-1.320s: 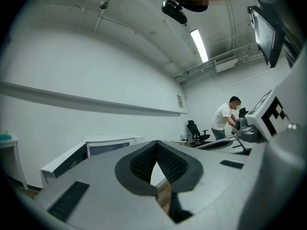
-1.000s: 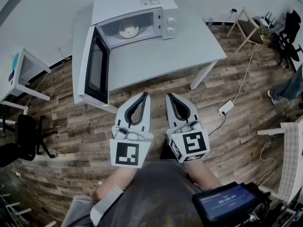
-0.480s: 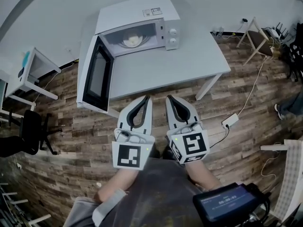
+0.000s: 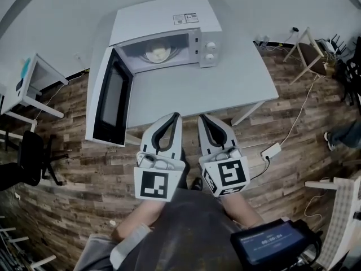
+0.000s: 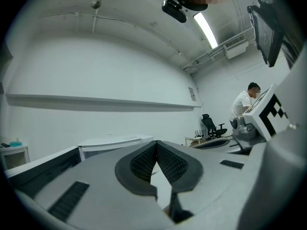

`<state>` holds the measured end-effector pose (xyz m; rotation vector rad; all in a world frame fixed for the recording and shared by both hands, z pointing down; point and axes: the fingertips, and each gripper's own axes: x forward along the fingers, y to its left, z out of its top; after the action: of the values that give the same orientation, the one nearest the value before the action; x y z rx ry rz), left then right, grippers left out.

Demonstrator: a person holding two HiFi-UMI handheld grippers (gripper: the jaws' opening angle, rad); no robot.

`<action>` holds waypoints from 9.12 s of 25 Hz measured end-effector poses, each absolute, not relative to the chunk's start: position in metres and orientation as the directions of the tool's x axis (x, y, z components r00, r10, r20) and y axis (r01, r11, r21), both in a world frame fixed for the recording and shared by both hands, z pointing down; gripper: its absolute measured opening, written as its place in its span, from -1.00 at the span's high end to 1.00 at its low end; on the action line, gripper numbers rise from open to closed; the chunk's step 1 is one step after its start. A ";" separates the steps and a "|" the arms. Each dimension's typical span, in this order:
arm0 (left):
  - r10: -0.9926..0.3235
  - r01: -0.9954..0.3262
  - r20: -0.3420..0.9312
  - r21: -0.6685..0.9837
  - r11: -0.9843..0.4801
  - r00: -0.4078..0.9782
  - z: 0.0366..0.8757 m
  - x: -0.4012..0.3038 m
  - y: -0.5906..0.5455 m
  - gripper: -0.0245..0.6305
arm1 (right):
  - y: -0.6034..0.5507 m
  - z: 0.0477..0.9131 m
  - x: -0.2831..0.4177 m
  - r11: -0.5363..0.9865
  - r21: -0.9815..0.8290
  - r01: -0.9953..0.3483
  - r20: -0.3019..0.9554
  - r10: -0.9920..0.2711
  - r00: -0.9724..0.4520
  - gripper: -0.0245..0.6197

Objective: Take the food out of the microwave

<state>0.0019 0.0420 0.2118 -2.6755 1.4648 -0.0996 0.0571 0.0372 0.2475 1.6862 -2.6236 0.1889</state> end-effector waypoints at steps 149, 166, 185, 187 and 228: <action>-0.892 -0.931 0.280 0.026 -0.364 0.356 0.347 -0.108 -0.238 0.90 | -0.290 0.444 -0.048 -0.038 -0.930 -0.365 0.284 -0.704 -0.650 0.54; -0.891 -0.932 0.281 0.036 -0.362 0.357 0.347 -0.108 -0.231 0.90 | -0.270 0.452 -0.046 -0.081 -0.937 -0.339 0.297 -0.694 -0.656 0.73; -0.891 -0.915 0.227 0.007 -0.403 0.394 0.329 -0.106 -0.188 0.90 | -0.218 0.442 -0.038 -0.117 -0.952 -0.284 0.278 -0.723 -0.633 0.80; -0.890 -0.910 0.213 -0.004 -0.414 0.404 0.323 -0.104 -0.181 0.90 | -0.212 0.435 -0.035 -0.112 -0.955 -0.275 0.267 -0.733 -0.625 0.80; -0.861 -0.871 0.149 0.002 -0.491 0.486 0.302 0.112 -0.094 0.90 | -0.082 0.429 0.178 -0.162 -0.931 -0.328 0.337 -0.729 -0.596 0.80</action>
<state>0.1121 -0.0937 0.3016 -2.7736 1.6196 -0.2064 0.1779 -0.0817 0.4293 1.4742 -2.1989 2.2252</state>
